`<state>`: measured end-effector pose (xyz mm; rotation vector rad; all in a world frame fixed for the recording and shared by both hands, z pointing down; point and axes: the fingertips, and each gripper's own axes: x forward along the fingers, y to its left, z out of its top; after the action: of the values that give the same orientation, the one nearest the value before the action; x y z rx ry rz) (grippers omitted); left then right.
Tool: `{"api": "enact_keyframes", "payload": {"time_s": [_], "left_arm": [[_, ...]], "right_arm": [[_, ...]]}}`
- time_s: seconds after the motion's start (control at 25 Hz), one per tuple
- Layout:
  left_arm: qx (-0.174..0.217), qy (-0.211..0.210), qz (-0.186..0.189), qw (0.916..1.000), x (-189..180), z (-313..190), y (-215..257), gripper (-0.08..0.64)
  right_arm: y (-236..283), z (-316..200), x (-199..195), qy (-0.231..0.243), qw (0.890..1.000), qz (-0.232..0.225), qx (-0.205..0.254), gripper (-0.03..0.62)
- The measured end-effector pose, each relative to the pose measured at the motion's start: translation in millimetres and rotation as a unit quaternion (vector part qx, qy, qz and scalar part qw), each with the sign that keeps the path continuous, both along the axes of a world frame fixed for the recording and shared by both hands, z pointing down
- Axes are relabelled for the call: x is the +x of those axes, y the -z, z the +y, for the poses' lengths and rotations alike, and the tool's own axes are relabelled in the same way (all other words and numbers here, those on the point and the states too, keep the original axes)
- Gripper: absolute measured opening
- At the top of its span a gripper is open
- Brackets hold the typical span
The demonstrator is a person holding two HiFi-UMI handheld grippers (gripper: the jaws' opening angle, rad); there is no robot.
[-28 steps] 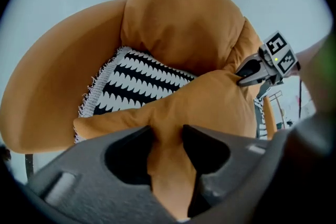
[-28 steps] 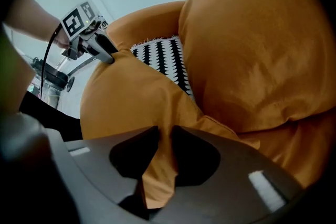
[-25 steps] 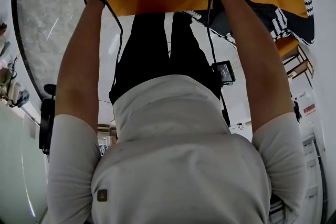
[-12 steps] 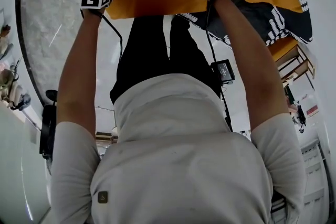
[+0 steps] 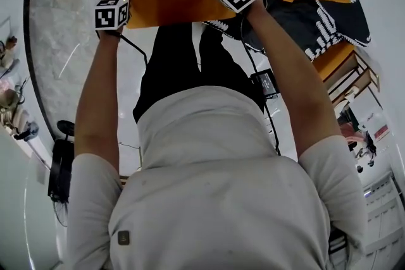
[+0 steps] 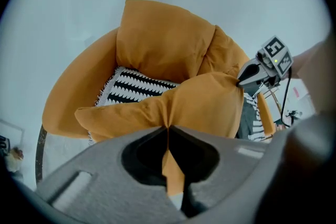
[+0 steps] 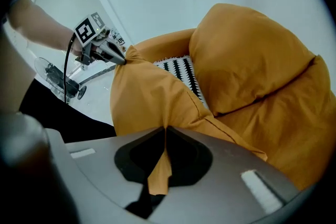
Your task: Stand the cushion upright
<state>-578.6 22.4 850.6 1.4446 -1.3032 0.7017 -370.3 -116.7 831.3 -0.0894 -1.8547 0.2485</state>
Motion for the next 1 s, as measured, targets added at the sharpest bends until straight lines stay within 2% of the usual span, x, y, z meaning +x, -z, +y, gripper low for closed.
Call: {"api": "enact_keyframes", "payload": {"time_s": [0.44, 0.84, 1.0], "left_arm": [[0.032, -0.032, -0.022, 0.9987, 36, 5, 63, 0.009], [0.092, -0.046, -0.013, 0.9946, 77, -28, 137, 0.009], [0.126, -0.072, -0.020, 0.9892, 100, -54, 172, 0.009]], "right_arm": [[52, 28, 51, -0.003, 0.999, -0.033, 0.010, 0.018], [123, 8, 100, -0.061, 0.993, -0.081, 0.058, 0.017], [154, -8, 128, -0.092, 0.987, -0.099, 0.083, 0.017]]}}
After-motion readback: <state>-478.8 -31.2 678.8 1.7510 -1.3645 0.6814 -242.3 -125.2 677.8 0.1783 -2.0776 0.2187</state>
